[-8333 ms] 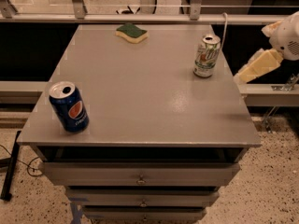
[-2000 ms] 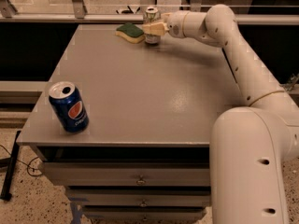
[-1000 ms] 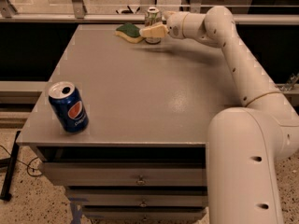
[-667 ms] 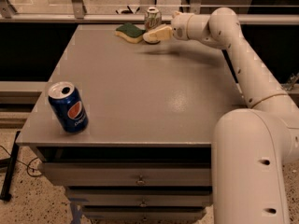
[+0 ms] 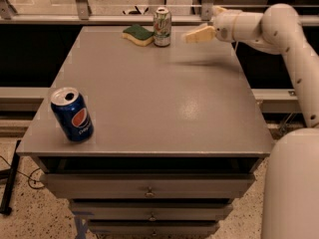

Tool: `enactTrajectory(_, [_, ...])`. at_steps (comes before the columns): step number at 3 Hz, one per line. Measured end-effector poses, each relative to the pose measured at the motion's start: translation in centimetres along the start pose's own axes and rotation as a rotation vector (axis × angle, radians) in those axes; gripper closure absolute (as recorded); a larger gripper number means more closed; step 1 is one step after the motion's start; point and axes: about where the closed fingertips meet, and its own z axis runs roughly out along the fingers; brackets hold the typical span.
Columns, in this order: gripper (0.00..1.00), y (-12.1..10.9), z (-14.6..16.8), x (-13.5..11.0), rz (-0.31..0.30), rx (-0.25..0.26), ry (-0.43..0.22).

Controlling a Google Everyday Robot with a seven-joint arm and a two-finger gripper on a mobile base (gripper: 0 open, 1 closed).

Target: Move 7up can near sponge

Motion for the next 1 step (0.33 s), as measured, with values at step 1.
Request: enactTrajectory(1, [0.0,-1.94,-7.27,-0.97,-0.021,0.102,-0.004])
